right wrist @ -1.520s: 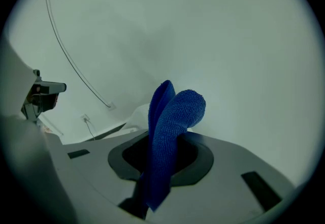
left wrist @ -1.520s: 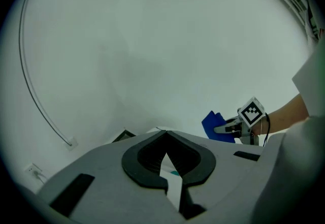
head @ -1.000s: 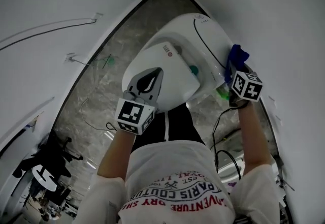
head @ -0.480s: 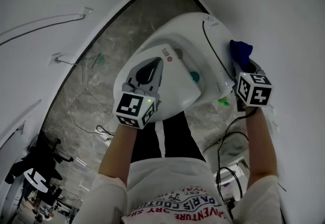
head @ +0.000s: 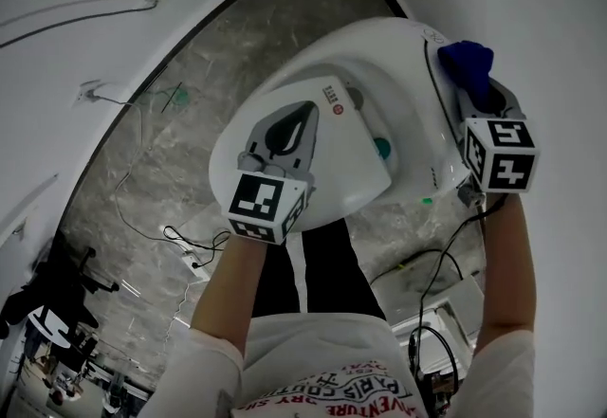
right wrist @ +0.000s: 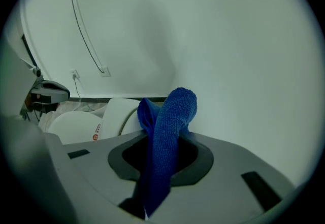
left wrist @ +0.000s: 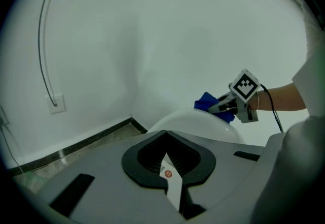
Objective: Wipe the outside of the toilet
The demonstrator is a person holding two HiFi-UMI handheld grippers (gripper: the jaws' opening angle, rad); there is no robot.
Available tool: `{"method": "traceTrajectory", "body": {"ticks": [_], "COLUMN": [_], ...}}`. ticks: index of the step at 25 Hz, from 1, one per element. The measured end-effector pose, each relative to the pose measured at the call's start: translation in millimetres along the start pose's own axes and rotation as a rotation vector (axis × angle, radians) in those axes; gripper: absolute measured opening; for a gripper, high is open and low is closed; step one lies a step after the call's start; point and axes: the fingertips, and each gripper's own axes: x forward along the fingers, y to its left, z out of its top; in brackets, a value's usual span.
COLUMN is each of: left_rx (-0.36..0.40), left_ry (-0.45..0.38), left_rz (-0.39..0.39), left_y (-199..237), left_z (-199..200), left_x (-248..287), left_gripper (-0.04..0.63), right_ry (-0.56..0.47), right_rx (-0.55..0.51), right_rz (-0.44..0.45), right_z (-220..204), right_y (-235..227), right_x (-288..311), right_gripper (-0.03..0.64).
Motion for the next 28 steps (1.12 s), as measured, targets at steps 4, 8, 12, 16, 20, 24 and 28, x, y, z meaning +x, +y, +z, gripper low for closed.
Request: {"method": "traceTrajectory", "body": {"ticks": [4,8,12,16,20,24,28], "left_rx": [0.006,0.005,0.003,-0.021,-0.056,-0.098,-0.108], "left_ry": [0.019,0.029,0.027,0.031,0.025,0.033,0.049], "left_rz": [0.014,0.026,0.090,0.128,0.164,0.191,0.200], "left_y": [19,34,60,88,112,131,141], "left_z": [-13,-22,-26,-30,-39,-54,-68], "left_x": [-6,-18,-33,-44,-57,-65,-66], "left_gripper": [0.007,0.006,0.006,0.006,0.006,0.006,0.006], "right_ry": [0.034,0.087,0.174,0.305,0.428,0.508,0.553], "right_rx": [-0.098,-0.177,-0.340,-0.440,-0.498,-0.540,-0.582], "right_rz": [0.016,0.037,0.067,0.156,0.234,0.268,0.303], "right_z": [26,48,70,83,85,87,85], "right_y": [12,29,60,88,101,114,134], "right_x": [16,34,57,84,104,122,145], "right_gripper": [0.075,0.075,0.075,0.075,0.075,0.075,0.075]}}
